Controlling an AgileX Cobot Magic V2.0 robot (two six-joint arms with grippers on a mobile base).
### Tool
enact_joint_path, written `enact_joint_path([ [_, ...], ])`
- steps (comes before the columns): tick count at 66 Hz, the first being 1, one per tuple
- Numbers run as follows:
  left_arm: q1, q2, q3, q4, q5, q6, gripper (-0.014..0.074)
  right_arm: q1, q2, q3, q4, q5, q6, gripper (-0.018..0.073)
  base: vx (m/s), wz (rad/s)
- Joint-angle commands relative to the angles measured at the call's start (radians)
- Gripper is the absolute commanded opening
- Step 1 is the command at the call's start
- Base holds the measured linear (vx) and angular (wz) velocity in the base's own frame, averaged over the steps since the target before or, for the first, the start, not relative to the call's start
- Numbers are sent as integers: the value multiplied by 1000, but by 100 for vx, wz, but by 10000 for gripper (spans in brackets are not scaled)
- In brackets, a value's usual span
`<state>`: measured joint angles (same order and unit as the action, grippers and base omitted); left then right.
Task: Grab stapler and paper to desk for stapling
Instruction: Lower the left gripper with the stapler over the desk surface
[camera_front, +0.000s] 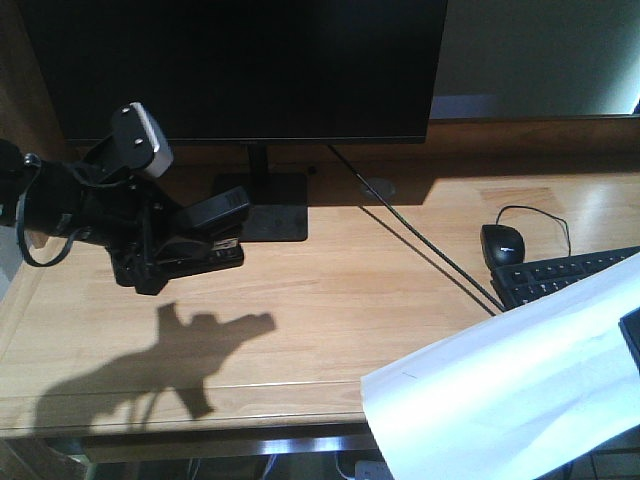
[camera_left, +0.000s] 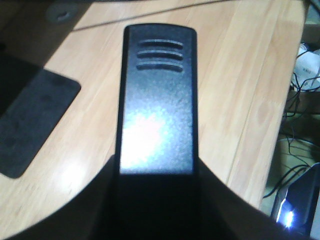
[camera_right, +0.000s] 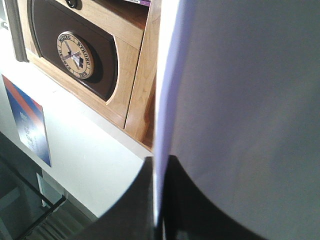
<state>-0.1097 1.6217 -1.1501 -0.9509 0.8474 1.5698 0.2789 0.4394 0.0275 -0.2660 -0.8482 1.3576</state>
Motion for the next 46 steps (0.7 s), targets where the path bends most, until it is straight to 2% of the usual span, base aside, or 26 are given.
enact_joint_path([
  [1, 44, -3, -39, -93, 51, 50, -7, 2, 4, 4, 1, -62, -3, -1, 0, 0],
  [11, 109, 88, -39, -112, 111, 145, -7, 2, 4, 4, 1, -62, -3, -1, 0, 0],
  [23, 163, 186, -39, -230, 132, 286, -7, 2, 4, 4, 1, -62, -3, -1, 0, 0],
  [32, 190, 259, -40, -313, 187, 455, -7, 2, 4, 4, 1, -62, -3, -1, 0, 0],
  [36, 196, 287, -40, -338, 212, 560, -7, 2, 4, 4, 1, -62, -3, -1, 0, 0],
  [46, 199, 363, -95, -337, 230, 559, -7, 2, 4, 4, 1, -62, -3, -1, 0, 0],
])
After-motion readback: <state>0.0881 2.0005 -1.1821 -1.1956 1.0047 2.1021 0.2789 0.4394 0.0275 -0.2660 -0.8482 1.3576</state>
